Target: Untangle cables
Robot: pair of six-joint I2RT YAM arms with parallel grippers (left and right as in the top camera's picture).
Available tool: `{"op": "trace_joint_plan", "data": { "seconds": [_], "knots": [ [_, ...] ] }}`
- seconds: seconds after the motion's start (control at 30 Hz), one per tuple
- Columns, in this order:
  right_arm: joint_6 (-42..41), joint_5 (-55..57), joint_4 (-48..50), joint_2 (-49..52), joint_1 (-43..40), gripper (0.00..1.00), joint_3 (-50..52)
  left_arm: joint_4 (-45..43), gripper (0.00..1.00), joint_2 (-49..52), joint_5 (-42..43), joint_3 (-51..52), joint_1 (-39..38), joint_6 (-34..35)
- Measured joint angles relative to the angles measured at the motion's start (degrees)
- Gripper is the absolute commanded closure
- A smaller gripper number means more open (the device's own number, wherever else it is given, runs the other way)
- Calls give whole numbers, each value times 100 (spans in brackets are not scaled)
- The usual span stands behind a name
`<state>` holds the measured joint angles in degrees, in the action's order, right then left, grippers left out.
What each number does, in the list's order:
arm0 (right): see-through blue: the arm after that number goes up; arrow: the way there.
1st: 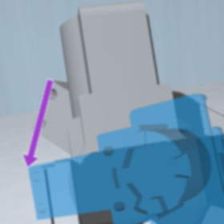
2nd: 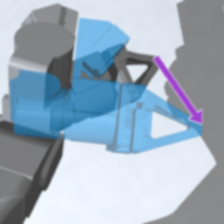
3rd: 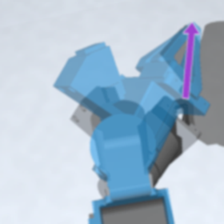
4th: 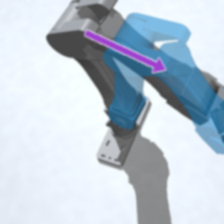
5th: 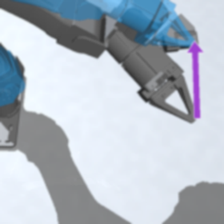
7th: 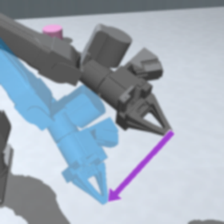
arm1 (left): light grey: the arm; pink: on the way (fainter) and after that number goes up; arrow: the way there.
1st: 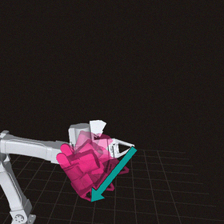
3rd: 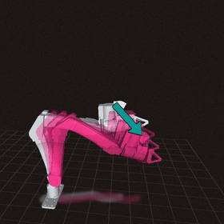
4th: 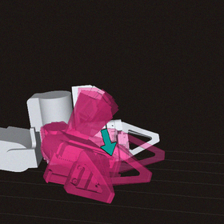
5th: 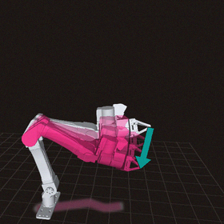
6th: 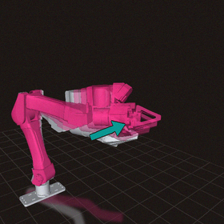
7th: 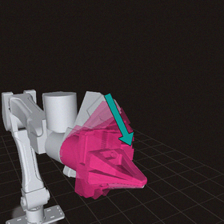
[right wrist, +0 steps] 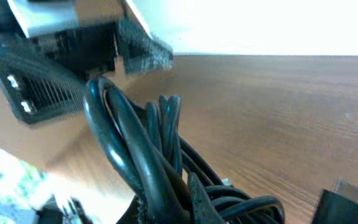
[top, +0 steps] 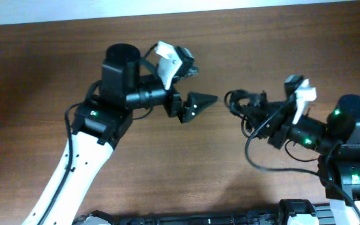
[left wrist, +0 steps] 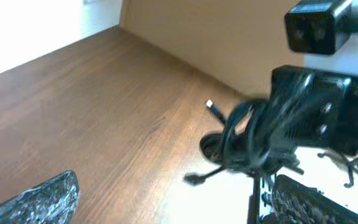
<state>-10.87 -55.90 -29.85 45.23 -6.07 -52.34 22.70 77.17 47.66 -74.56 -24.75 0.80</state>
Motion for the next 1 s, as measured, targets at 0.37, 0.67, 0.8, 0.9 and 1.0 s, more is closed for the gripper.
{"op": "trace_joint_plan", "data": {
  "seconds": [0.37,0.67,0.8,0.9,1.0],
  "knots": [
    [-3191,-1803,3287,4,-339,96,9,-256,4,-2,905,0,35,-289],
    [-4325,-2096,3598,4,-339,96,7,-994,5,-2,1989,0,-39,-442],
    [-4457,-2118,3600,4,-339,96,7,-1314,8,-4,2140,0,-369,-466],
    [-4494,-2118,3600,4,-339,96,7,-1403,15,-4,2138,0,-573,-474],
    [-4520,-2124,3600,4,-339,96,7,-1440,15,-4,2131,0,-612,-487]
  ]
}}
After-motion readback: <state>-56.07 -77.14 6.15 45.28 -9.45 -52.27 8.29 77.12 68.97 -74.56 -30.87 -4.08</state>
